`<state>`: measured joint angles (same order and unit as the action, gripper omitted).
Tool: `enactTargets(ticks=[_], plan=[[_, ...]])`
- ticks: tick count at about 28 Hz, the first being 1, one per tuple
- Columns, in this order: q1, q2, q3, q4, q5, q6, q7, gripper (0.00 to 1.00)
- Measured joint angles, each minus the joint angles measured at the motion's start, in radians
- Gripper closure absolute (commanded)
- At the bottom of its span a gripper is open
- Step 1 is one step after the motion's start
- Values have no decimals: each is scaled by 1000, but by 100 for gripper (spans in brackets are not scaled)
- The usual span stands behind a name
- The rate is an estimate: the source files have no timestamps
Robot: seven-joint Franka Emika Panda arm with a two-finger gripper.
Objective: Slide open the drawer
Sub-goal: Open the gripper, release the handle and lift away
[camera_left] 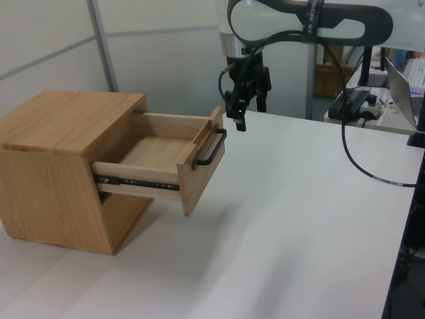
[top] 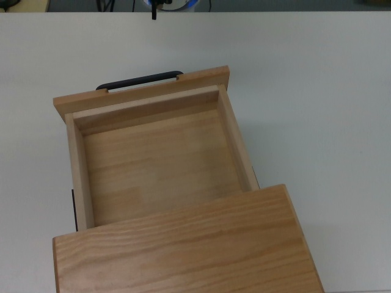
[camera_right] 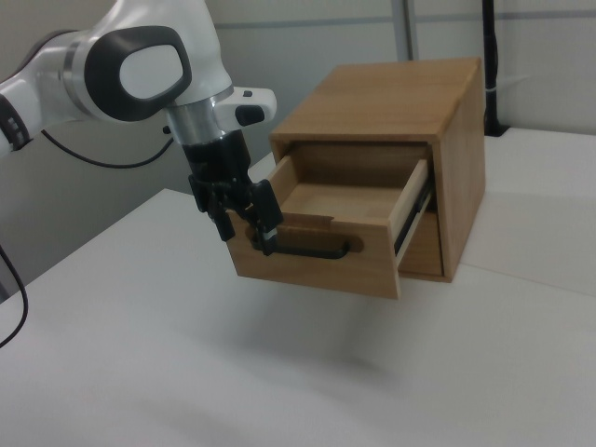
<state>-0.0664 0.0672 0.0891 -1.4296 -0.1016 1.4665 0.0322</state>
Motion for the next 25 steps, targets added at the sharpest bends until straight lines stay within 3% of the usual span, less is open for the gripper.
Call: enactTargets(ticks=[9,25], plan=[[3,0,3,1,0,-3,-122,0],[6,0,9,1,0,-3,-162,0]])
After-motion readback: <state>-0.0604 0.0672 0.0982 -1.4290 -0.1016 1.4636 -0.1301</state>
